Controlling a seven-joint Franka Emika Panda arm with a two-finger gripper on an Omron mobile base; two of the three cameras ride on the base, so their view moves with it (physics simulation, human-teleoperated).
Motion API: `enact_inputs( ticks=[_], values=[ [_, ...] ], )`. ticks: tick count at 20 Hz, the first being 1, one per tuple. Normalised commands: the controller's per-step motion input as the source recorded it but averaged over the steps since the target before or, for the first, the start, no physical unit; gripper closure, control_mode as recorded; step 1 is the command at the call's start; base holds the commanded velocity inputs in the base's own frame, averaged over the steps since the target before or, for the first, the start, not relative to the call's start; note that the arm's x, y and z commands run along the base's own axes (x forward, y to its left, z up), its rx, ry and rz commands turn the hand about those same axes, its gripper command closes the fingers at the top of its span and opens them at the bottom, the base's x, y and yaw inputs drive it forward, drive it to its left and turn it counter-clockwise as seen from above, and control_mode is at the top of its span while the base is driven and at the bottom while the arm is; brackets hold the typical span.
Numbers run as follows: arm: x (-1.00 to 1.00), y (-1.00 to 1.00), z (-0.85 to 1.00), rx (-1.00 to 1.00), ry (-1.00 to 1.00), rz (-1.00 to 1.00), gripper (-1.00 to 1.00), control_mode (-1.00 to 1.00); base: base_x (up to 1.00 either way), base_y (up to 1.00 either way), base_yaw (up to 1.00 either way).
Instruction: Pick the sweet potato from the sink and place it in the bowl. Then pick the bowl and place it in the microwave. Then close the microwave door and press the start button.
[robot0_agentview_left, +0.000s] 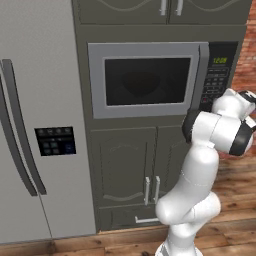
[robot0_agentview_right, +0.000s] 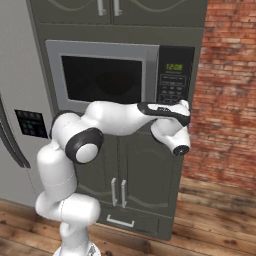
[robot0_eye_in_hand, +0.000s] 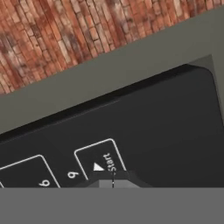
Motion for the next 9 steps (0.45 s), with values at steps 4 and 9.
enact_inputs(
  ticks=[4, 9],
  values=[
    [0.32, -0.26, 0.00, 0.04, 0.00, 0.00, 1.00, -1.00, 0.00, 0.00, 0.00],
    [0.16, -0.13, 0.01, 0.02, 0.00, 0.00, 1.00, -1.00, 0.00, 0.00, 0.00]
  ],
)
